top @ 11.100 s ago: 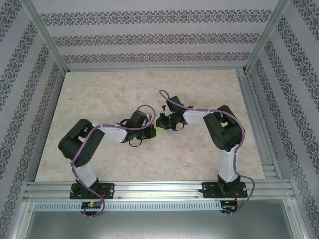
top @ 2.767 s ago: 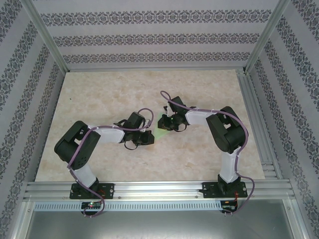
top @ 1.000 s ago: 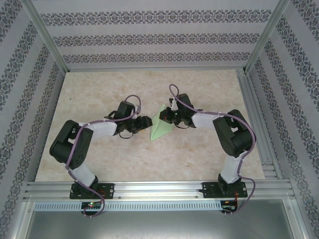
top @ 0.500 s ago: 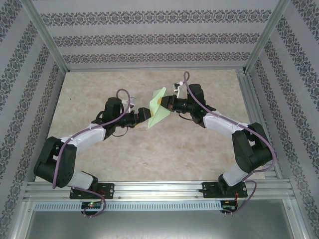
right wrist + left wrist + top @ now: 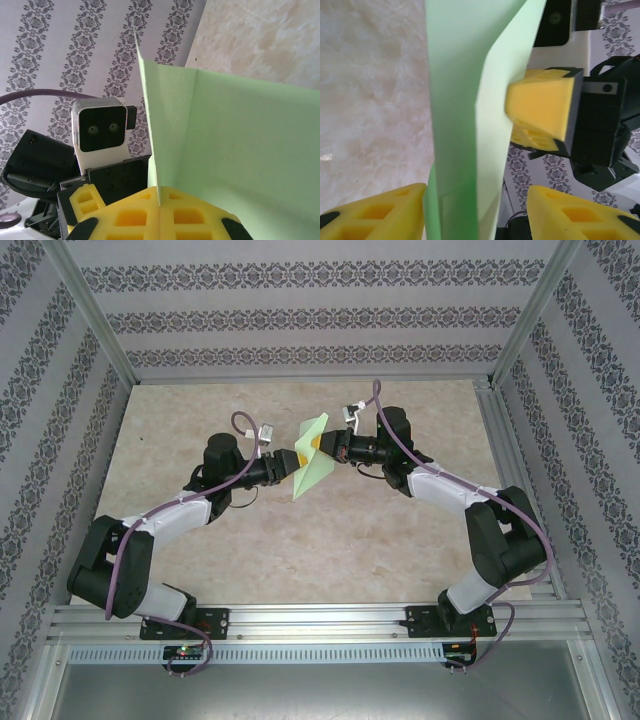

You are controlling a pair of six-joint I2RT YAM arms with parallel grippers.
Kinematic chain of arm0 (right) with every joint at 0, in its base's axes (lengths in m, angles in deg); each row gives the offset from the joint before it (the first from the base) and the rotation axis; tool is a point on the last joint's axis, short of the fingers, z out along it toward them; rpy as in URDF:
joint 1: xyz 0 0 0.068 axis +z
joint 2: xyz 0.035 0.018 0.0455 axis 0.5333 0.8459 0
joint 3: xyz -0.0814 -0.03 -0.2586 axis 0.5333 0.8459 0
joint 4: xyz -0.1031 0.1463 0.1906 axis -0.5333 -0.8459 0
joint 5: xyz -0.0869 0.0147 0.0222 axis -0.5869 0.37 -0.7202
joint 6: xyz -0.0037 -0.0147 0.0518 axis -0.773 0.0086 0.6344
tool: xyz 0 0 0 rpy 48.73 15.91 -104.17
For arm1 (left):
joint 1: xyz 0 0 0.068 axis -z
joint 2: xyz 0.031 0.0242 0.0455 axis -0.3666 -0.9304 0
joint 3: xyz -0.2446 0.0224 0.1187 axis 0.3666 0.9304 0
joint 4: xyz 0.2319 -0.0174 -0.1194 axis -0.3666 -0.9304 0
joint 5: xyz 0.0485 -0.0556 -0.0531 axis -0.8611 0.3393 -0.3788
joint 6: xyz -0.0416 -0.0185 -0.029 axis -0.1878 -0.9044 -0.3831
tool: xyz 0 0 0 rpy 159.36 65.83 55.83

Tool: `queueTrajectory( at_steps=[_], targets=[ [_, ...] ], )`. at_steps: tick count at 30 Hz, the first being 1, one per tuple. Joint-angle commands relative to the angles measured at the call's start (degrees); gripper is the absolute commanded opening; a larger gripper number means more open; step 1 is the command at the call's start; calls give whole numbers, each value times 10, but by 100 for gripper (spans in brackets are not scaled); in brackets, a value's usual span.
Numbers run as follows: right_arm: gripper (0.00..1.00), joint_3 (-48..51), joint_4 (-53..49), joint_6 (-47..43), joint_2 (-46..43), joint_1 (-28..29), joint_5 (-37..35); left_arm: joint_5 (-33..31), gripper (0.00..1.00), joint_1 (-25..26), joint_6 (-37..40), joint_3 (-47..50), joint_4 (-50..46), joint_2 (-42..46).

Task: Fold a paper plane with a square sheet of paper (pick it up from the middle)
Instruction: Turn over the paper at the center of the table.

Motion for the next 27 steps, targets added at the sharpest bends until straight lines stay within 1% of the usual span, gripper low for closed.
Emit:
queueTrajectory(
  at_steps=[1, 6, 10, 14, 15, 16, 19, 20, 22, 24, 27],
  targets=[
    [5, 1, 36, 10, 4, 5, 20, 15, 49, 1, -20, 9, 61, -4],
    [6, 2, 38, 12, 7, 3, 21, 14, 35, 2, -22, 9, 69, -2],
    [8, 6, 34, 11, 5, -3, 18, 4, 20, 2, -10, 11, 60, -5],
    [15, 9, 11, -3, -4, -9, 12, -1, 10, 1, -5, 13, 59, -10],
    [19, 9, 0, -11, -9, -10, 8, -3, 8, 1, -2, 12, 54, -9],
    [25, 9, -17, -22, -15, -13, 1, -7, 7, 1, 6, 9, 40, -6],
    [42, 10, -91, -71, -43, -21, -42, -30, 6, 1, 49, -1, -31, 9],
    [48, 10, -122, -92, -58, -24, -64, -40, 6, 1, 70, -7, -65, 15],
    [57, 11, -182, -137, -86, -26, -118, -68, 7, 1, 114, -22, -140, 29],
    [66, 12, -240, -180, -115, -26, -184, -117, 7, 2, 175, -49, -246, 43],
    [75, 26, -286, -220, -155, -26, -269, -230, 7, 11, 255, -95, -405, 58]
  ],
)
